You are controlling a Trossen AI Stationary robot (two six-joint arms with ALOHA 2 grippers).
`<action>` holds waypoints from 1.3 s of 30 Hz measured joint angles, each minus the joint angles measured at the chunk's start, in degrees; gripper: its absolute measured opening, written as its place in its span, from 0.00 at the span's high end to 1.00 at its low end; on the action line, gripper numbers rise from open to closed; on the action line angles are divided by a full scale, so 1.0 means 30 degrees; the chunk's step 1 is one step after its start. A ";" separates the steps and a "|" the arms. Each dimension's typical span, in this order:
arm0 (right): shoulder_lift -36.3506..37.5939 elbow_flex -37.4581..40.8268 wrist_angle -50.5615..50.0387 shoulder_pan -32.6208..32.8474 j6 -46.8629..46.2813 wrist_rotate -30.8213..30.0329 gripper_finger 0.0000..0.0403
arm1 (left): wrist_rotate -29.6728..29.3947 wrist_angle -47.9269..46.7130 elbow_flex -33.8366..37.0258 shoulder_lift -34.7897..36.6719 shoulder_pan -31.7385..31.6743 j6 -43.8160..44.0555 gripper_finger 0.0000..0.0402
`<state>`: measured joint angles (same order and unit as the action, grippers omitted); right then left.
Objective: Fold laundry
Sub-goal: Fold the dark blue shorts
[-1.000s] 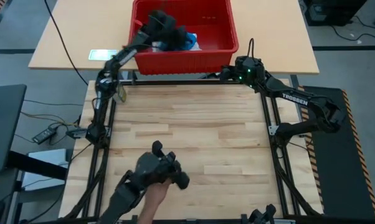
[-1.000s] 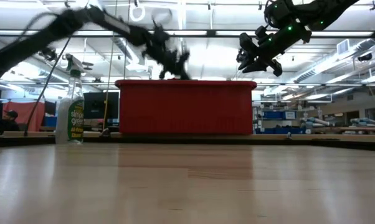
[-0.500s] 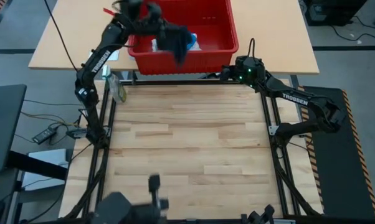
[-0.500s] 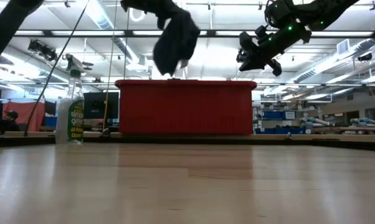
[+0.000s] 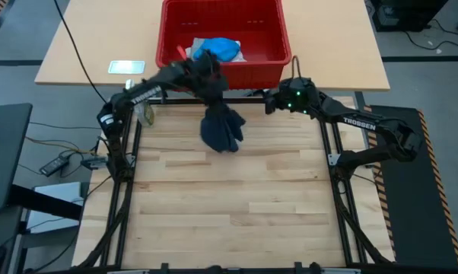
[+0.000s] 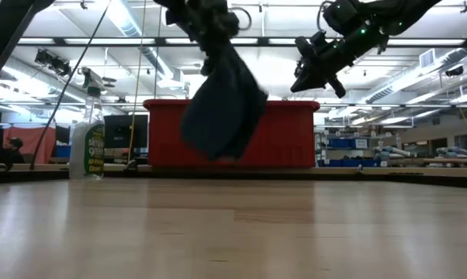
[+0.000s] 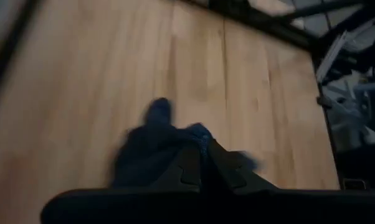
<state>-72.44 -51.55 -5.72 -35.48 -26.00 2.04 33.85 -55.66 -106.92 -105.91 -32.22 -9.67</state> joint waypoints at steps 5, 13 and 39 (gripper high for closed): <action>0.0000 0.0000 -0.2095 0.1012 -0.0611 0.0572 0.97 | -0.0190 0.3418 0.4008 -0.0080 0.0734 0.1890 0.99; -0.0575 0.0276 -0.3611 0.2273 -0.1608 0.0285 0.86 | -0.0187 0.4594 0.6406 0.0106 0.1826 0.3358 0.99; -0.4495 0.0393 -0.2810 0.2082 -0.0640 0.2063 0.51 | -0.7195 0.5490 1.0501 0.4721 0.2511 0.3803 0.50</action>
<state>-85.93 -50.37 -14.15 -29.23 -27.92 8.22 12.26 -39.19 -75.42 -91.74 -24.69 1.74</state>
